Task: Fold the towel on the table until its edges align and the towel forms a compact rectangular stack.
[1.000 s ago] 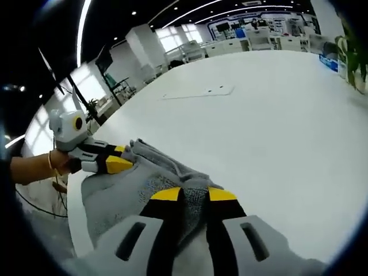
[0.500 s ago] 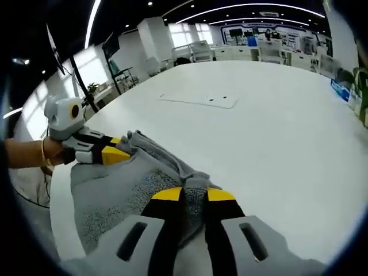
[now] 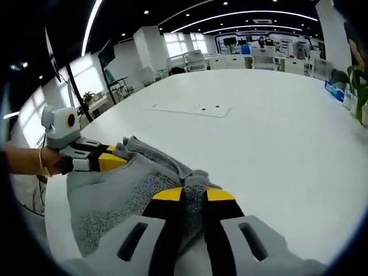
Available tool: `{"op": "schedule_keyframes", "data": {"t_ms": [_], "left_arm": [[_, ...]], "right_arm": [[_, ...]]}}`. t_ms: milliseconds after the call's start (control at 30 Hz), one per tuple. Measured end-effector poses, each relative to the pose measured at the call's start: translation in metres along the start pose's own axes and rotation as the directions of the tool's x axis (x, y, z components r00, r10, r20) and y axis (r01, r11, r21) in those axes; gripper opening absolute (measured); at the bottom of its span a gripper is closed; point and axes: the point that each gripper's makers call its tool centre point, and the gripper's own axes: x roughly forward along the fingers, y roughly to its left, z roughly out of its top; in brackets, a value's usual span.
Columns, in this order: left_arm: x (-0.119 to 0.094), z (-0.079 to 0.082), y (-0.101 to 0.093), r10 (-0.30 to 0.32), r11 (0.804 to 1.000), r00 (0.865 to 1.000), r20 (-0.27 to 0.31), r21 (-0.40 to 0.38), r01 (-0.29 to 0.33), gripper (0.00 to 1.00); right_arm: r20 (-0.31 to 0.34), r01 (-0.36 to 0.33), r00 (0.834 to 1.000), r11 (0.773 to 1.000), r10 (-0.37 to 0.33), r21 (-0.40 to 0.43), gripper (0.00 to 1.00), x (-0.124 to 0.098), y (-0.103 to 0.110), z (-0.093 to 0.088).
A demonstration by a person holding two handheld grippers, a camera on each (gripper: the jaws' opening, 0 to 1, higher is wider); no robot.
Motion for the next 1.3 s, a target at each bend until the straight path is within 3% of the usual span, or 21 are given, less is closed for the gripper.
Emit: {"op": "schedule_keyframes", "data": {"t_ms": [33, 67, 100, 267, 400, 500, 633, 800, 967, 1133, 1300], "left_arm": [[0.000, 0.000, -0.001, 0.002, 1.000, 1.000, -0.003, 0.003, -0.002, 0.08], [0.000, 0.001, -0.001, 0.005, 1.000, 1.000, -0.008, 0.003, -0.005, 0.08], [0.000, 0.001, 0.000, 0.009, 1.000, 1.000, -0.015, -0.009, -0.009, 0.08], [-0.002, 0.004, 0.001, 0.025, 0.999, 0.997, -0.079, -0.035, -0.028, 0.10], [-0.009, 0.009, 0.004, 0.048, 0.998, 0.997, -0.067, -0.044, -0.051, 0.18], [-0.017, 0.019, 0.008, 0.088, 0.996, 0.995, -0.042, -0.014, -0.088, 0.23], [-0.033, 0.046, 0.006, 0.107, 0.994, 0.994, 0.031, 0.003, -0.107, 0.30], [-0.059, 0.070, 0.008, 0.155, 0.982, 0.984, 0.089, 0.095, -0.164, 0.49], [-0.078, 0.075, -0.002, 0.138, 0.983, 0.985, 0.102, 0.111, -0.149, 0.53], [-0.098, 0.064, -0.014, 0.142, 0.980, 0.986, 0.085, 0.127, -0.152, 0.59], [-0.116, 0.062, -0.022, 0.147, 0.981, 0.986, 0.084, 0.117, -0.156, 0.68]], "right_arm": [[0.005, 0.015, 1.000, 0.999, -0.015, 0.044, 0.11, -0.001, 0.000, 0.000], [0.009, 0.028, 1.000, 0.998, -0.029, 0.048, 0.11, -0.001, 0.000, 0.001], [0.016, 0.041, 0.999, 0.999, -0.041, -0.002, 0.11, -0.002, 0.000, 0.003], [0.022, 0.051, 0.998, 0.998, -0.052, 0.033, 0.12, -0.006, 0.001, 0.007], [0.064, 0.052, 0.997, 0.999, -0.051, -0.008, 0.15, -0.015, 0.004, 0.021], [0.083, 0.051, 0.995, 0.999, -0.051, -0.005, 0.22, -0.020, 0.008, 0.027], [0.115, 0.066, 0.991, 0.998, -0.064, -0.013, 0.31, -0.030, 0.011, 0.037], [0.151, 0.090, 0.985, 0.995, -0.084, -0.034, 0.40, -0.047, 0.008, 0.047], [0.157, 0.089, 0.985, 0.994, -0.077, -0.067, 0.43, -0.062, 0.013, 0.052], [0.169, 0.092, 0.982, 0.993, -0.079, -0.072, 0.51, -0.081, 0.022, 0.056], [0.184, 0.106, 0.979, 0.990, -0.088, -0.089, 0.56, -0.105, 0.030, 0.049]]}}
